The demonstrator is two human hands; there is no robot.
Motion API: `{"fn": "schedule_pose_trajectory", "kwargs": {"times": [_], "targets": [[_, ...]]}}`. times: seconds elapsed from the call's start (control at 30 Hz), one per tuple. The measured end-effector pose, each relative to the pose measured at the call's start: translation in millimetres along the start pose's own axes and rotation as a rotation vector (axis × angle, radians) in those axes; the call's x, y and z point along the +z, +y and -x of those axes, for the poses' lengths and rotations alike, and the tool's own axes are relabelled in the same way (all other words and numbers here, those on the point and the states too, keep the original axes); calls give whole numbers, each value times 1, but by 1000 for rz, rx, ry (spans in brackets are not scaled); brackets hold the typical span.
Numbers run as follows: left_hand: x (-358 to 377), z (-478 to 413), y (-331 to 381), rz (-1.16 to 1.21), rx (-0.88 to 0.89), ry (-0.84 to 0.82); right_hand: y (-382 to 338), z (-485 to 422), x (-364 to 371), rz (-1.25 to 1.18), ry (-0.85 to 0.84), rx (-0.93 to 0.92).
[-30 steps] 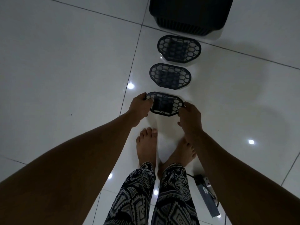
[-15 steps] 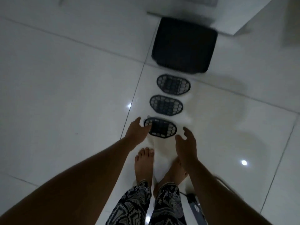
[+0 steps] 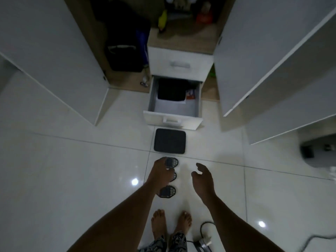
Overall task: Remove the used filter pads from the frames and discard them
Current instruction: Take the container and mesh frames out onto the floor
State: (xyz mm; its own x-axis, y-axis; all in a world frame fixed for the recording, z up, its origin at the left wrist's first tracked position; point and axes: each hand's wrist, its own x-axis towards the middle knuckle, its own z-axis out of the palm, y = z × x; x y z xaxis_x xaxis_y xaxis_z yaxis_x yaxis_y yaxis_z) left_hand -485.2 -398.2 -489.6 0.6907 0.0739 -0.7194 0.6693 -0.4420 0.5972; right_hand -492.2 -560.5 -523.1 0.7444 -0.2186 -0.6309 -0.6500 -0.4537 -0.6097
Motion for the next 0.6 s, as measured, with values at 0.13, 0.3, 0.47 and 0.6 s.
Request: {"fn": "schedule_pose_trajectory", "kwargs": {"times": [0.13,0.3,0.47,0.6], "targets": [[-20,62,65,-15,194,1,-51,56,-54,-86,52,-118],[-24,107,138,-62,374,38,-90,94,-118,-82,174,-234],[-16,124,206,-105,473,44,-117,107,-186,-137,271,-306],[0,115,254,-127,533,80,-140,105,-236,-162,354,-355]]}}
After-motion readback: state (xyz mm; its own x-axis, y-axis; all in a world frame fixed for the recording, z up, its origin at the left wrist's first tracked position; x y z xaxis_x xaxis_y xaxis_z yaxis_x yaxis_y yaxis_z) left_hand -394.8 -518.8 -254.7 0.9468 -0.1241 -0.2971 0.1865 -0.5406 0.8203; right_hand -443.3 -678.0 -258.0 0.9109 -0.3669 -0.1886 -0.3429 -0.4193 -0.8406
